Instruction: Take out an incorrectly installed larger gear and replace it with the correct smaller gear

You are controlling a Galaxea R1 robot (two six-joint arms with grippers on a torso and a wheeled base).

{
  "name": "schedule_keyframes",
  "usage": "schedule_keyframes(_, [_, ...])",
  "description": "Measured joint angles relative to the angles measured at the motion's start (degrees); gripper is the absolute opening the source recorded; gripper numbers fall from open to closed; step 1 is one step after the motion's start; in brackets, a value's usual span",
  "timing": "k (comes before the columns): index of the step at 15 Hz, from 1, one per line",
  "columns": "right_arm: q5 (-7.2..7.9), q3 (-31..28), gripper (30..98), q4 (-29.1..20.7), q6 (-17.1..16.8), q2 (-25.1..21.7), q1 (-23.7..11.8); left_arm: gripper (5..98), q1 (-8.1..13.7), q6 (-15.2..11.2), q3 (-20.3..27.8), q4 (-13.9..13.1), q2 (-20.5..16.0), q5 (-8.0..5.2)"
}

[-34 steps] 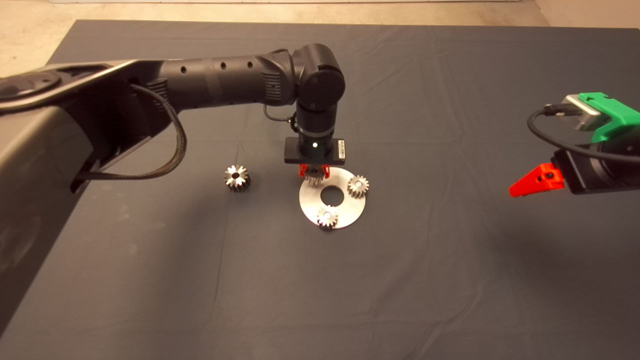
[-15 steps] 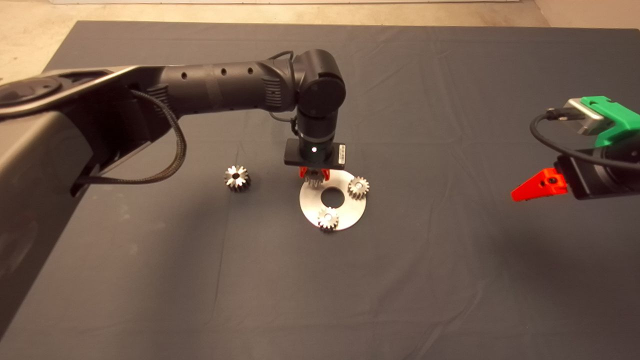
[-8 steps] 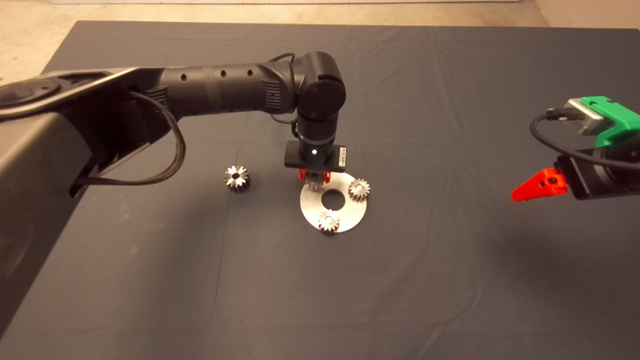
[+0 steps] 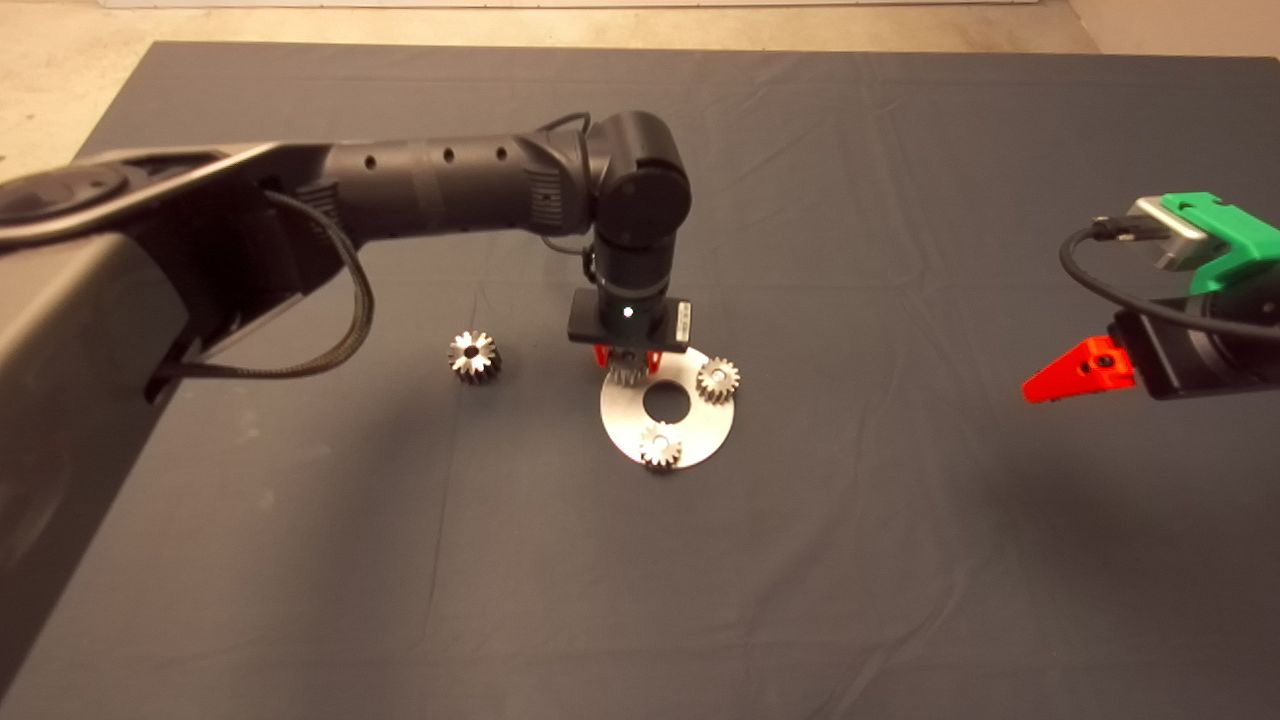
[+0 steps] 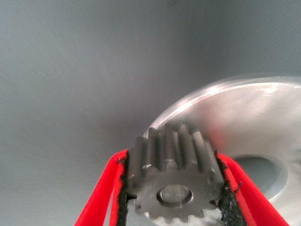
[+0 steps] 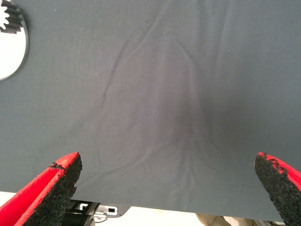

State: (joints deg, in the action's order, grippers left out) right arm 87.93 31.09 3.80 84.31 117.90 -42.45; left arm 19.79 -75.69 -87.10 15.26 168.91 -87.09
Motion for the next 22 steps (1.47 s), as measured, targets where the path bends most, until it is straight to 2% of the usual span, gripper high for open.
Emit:
schedule_keyframes(5, [-0.09,-0.06,97.1,-0.01,0.0,0.05,-0.07,41.6,-0.09,0.11,0.0,-0.27,0.09,-0.28])
schedule_keyframes(7, [-0.11,-0.06,97.1,0.0,0.0,0.05,-0.07,46.6,-0.16,0.12,0.0,-0.82,0.13,-0.28])
schedule_keyframes(14, [-0.12,-0.06,97.1,-0.01,0.0,0.07,-0.07,47.4,-0.09,0.11,0.22,-0.99,0.11,-0.3])
schedule_keyframes(16, [-0.11,-0.05,97.1,-0.01,0.0,0.07,-0.07,53.7,-0.03,0.09,0.67,-1.12,0.13,-0.26])
schedule_keyframes(18, [-0.11,-0.05,97.1,0.0,0.0,0.07,-0.07,55.6,1.07,0.03,1.19,-1.6,0.13,-0.28])
schedule_keyframes(22, [-0.13,0.0,97.1,-0.01,0.0,0.24,-0.07,62.6,7.57,-0.13,2.35,-3.67,0.13,-0.26])
